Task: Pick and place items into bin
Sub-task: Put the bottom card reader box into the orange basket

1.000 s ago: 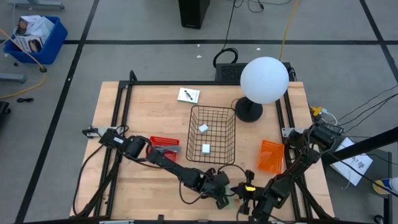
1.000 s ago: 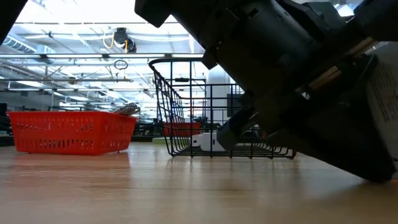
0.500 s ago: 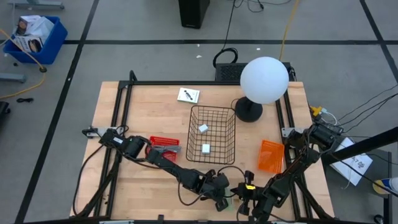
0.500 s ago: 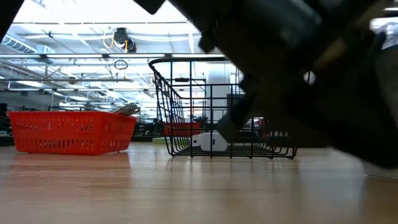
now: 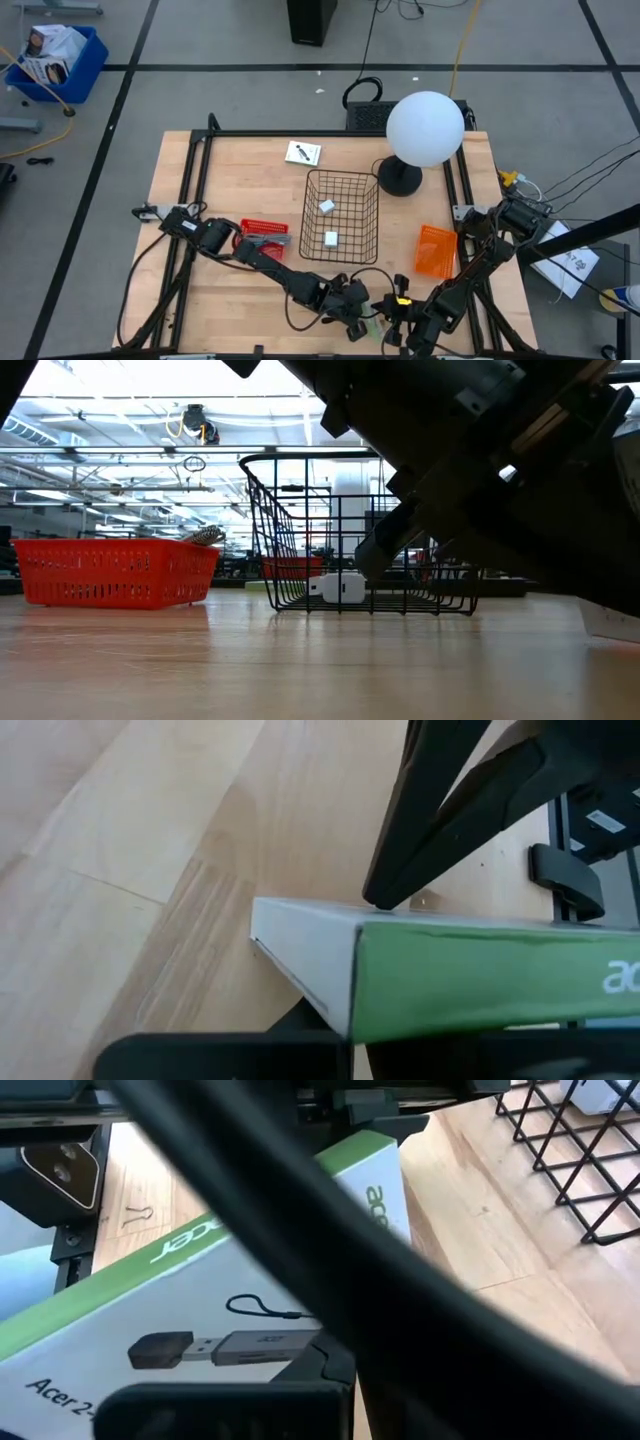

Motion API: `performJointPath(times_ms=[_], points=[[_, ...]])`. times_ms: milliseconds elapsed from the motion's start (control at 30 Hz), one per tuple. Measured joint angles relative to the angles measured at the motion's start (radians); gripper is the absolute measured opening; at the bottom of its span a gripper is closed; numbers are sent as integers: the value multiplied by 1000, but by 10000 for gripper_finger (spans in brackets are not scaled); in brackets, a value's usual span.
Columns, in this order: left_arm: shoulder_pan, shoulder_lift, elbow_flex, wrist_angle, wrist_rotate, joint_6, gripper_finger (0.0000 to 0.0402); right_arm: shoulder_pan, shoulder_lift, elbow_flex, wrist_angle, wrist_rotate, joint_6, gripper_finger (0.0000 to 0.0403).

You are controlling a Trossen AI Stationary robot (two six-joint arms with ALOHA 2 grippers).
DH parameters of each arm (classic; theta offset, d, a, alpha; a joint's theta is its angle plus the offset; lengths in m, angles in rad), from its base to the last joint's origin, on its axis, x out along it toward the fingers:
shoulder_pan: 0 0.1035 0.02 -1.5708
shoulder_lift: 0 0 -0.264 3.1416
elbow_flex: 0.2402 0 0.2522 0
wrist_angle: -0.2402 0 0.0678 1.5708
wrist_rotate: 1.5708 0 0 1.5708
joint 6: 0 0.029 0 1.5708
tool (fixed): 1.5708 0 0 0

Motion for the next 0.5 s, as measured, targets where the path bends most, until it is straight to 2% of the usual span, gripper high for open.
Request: performJointPath(times_ms=[300, 500], points=[[3, -1, 0, 22, 3, 13, 4, 1, -2, 0, 2, -36, -5, 0], [5, -1, 0, 26, 3, 12, 23, 1, -2, 0, 1, -27, 0, 9]])
